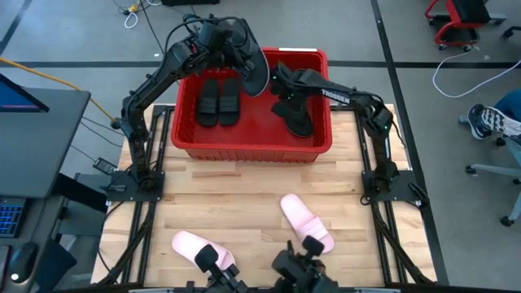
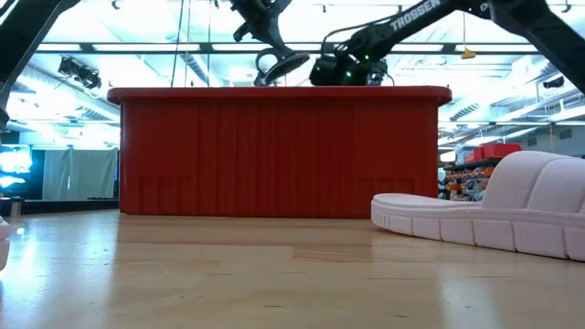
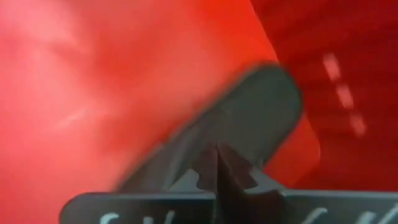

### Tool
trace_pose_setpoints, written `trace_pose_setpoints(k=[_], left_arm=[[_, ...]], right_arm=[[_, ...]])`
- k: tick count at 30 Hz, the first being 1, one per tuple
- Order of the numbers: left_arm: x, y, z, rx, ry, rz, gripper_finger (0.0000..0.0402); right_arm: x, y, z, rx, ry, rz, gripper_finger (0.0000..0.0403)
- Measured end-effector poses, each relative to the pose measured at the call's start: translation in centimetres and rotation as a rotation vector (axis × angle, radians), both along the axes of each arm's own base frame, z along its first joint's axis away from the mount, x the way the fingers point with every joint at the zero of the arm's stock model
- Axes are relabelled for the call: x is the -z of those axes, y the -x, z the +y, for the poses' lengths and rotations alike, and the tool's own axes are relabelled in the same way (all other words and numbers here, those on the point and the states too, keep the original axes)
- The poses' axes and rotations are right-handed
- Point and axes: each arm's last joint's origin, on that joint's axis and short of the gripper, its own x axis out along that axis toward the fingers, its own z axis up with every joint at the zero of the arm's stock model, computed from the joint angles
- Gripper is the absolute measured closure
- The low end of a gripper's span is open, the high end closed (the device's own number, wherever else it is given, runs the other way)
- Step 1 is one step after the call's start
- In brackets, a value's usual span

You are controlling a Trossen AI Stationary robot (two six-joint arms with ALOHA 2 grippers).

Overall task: Pick and place slides into bin
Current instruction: Adjust the slippers and slides in the red container

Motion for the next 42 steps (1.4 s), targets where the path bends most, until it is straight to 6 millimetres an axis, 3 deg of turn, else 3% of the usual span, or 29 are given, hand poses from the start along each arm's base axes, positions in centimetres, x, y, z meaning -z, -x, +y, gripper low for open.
trace_pose_setpoints(k=[7, 15, 18, 22, 28, 32, 34, 38, 42], left_arm=[[0.0, -0.2, -0.4, 0.01, 0.002, 0.005, 0.0399], [0.0, -0.3, -0.4, 0.013, 0.003, 0.005, 0.0399], [0.0, -0.3, -0.4, 0.012, 0.003, 0.005, 0.0398], [0.0, -0.3, -0.4, 0.012, 0.003, 0.005, 0.0399], [0.1, -0.3, -0.4, 0.012, 0.003, 0.005, 0.0399], [0.1, -0.3, -0.4, 0.012, 0.005, 0.007, 0.0397], [0.1, -0.2, -0.4, 0.012, 0.01, 0.015, 0.0398], [0.3, -0.1, -0.5, 0.013, 0.022, 0.031, 0.0398], [0.9, -0.4, -0.9, 0.085, 0.079, 0.042, 0.0399]], right_arm=[[3.9, 2.8, -2.9, 0.16, -0.218, 0.066, 0.0403], [6.5, 2.4, -3.4, 0.091, -0.462, -0.065, 0.0403], [6.8, 1.4, -3.0, 0.018, -0.532, -0.151, 0.0403], [6.7, -0.6, -3.0, -0.064, -0.45, -0.27, 0.0403], [4.5, -3.6, -4.6, -0.117, -0.313, -0.655, 0.0403], [3.3, -4.0, -5.5, -0.079, -0.28, -0.806, 0.0403], [3.4, -3.6, -5.4, -0.055, -0.344, -0.799, 0.0403], [4.3, -2.0, -4.4, 0.009, -0.455, -0.613, 0.0403], [3.2, -0.4, -3.5, 0.047, -0.344, -0.398, 0.0403]])
